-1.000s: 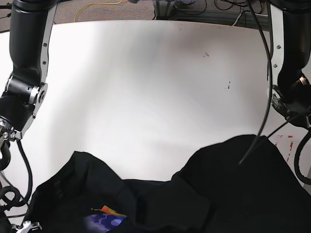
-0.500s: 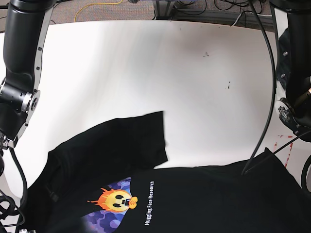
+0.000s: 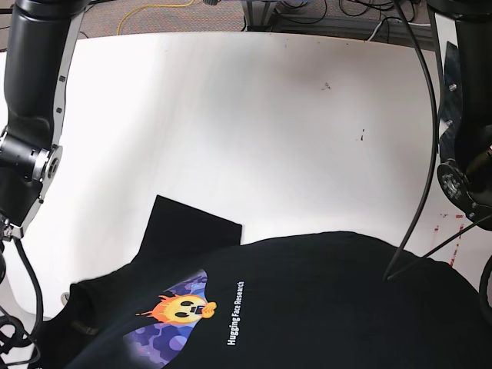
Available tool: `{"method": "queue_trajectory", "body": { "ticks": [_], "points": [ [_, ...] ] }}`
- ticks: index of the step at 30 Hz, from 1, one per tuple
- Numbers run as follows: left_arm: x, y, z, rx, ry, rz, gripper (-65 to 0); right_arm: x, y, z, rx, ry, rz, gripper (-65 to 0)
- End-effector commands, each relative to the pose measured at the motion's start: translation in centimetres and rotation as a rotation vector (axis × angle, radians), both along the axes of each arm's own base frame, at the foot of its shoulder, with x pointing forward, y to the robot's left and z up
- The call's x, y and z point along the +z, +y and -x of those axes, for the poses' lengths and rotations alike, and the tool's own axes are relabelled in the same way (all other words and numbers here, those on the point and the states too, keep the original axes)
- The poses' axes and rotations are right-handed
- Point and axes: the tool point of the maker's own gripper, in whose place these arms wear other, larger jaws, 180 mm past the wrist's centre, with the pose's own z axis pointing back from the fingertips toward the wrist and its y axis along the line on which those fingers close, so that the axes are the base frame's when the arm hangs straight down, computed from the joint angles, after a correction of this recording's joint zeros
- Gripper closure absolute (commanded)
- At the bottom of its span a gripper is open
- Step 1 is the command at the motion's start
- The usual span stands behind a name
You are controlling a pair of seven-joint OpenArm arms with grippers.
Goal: Fold the T-shirt properly
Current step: 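Lift the shirt high with both grippers, swinging it over the table, then lower the held shirt edge with both grippers onto the table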
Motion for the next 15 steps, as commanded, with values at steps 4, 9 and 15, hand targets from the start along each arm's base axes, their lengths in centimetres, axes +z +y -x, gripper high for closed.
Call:
{"method": "queue_trajectory", "body": {
  "ticks": [4,9,15],
  "points": [
    [4.9,0.1,0.0,-0.041,-0.123,0.010,-0.3,6.5,0.1,1.0,0.001,-0.125,0.011,0.0],
    [7.8,-1.0,-0.8,-0.077,-0.135,-0.018,-0.3,8.8,0.2,1.0,0.002,-0.145,0.019,0.0],
    [9.6,-1.7,-1.0,-0.098,-0.142,-0.028,-0.3,10.4,1.2,1.0,0.020,-0.144,0.090,0.0]
  ]
}}
